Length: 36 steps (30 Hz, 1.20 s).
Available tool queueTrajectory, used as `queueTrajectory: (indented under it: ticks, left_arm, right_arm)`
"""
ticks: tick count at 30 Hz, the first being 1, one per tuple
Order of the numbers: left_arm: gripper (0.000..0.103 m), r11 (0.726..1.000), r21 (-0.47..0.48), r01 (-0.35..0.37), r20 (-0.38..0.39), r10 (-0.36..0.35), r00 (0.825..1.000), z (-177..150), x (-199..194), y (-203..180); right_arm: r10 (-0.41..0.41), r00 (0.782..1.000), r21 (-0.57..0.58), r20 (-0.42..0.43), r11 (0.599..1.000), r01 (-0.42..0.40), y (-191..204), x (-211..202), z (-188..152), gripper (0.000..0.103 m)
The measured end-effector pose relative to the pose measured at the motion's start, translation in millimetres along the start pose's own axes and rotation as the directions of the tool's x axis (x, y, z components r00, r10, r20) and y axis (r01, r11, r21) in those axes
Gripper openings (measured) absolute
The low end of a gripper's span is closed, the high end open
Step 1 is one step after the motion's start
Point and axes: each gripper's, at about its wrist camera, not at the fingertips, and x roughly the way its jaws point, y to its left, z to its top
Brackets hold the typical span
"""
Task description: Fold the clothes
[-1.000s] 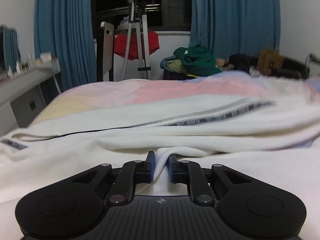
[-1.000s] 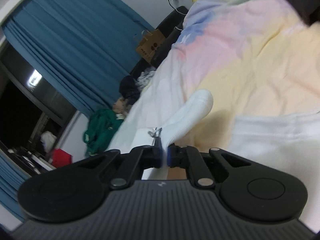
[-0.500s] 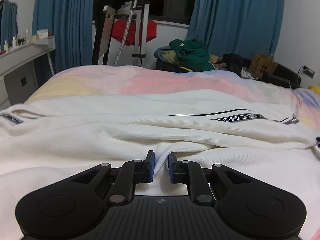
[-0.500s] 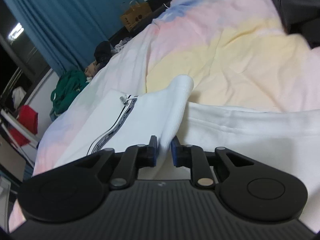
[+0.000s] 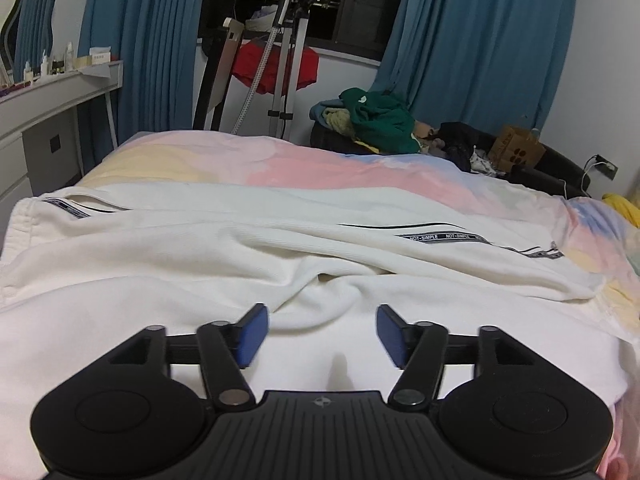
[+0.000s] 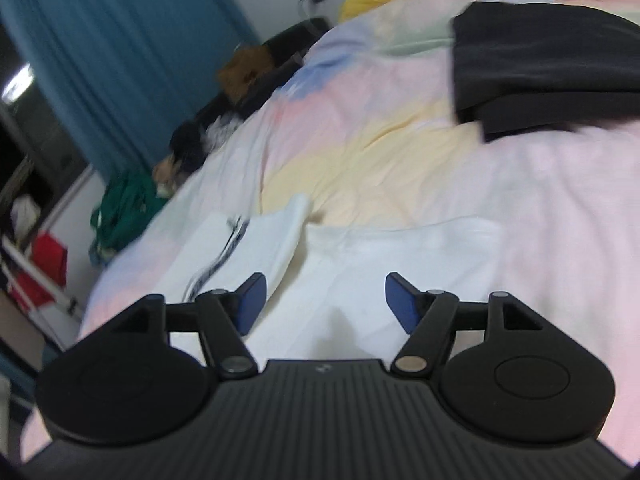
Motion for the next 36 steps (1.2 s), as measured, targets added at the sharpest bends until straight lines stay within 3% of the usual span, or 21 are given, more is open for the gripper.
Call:
queueTrajectory:
  ticks: [1, 5, 9, 13, 19, 26, 29, 31, 34, 36]
  left_arm:
    - [0.074, 1.0, -0.001, -0.003, 0.004, 0.003, 1.0, -2.3, -5.1, -0.5]
    - [0.075, 0.999, -0.039, -0.011, -0.005, 0.01, 1.0, -12.1, -18.8, 5.5]
    - [0.077, 0.995, -0.092, -0.042, -0.031, 0.039, 0.999, -13.4, -34.1, 20.5]
    - [0.082, 0.987, -0.145, -0.074, -0.058, 0.066, 0.996, -14.7, -49.5, 35.6]
    - [0.082, 0.968, -0.223, -0.113, -0.094, 0.094, 0.991, -12.4, -71.3, 59.7]
    - [0.082, 0.945, -0.299, -0.13, -0.129, 0.094, 0.987, -1.2, -89.2, 95.9]
    - [0.083, 0.931, -0.338, -0.139, -0.133, 0.099, 0.986, -3.2, -101.9, 111.9]
    - [0.084, 0.917, -0.369, -0.15, -0.143, 0.104, 0.984, -5.5, -112.1, 125.3]
    - [0.084, 0.899, -0.418, -0.135, -0.189, 0.059, 0.98, -9.5, -121.1, 144.1]
    - [0.084, 0.877, -0.464, -0.125, -0.211, 0.028, 0.977, -13.1, -127.2, 157.3]
  right_arm:
    - [-0.014, 1.0, 0.021, 0.008, 1.0, 0.014, -5.5, -8.4, 0.6, 0.069]
    - [-0.122, 0.992, 0.071, -0.024, 0.99, 0.123, -30.5, -12.5, -0.1, 0.069]
    - [-0.158, 0.983, 0.167, -0.094, 0.971, 0.172, -55.6, 0.2, -2.1, 0.069]
    - [-0.141, 0.981, 0.184, -0.135, 0.969, 0.164, -66.3, 14.1, -2.9, 0.069]
    - [-0.096, 0.981, 0.056, -0.168, 0.993, 0.106, -69.1, 42.6, -4.4, 0.067]
    - [-0.049, 0.985, 0.115, -0.163, 0.991, 0.069, -75.2, 49.7, -3.1, 0.068]
    - [-0.017, 0.989, 0.134, -0.149, 0.99, 0.037, -75.6, 50.5, -2.6, 0.053]
    - [-0.034, 0.99, 0.083, -0.139, 0.995, 0.045, -68.6, 50.7, -2.8, 0.034]
    - [-0.086, 0.99, -0.042, -0.112, 0.996, 0.082, -56.1, 51.1, -4.0, 0.015]
    - [-0.082, 0.992, -0.05, -0.099, 0.996, 0.077, -54.9, 48.8, -2.3, 0.008]
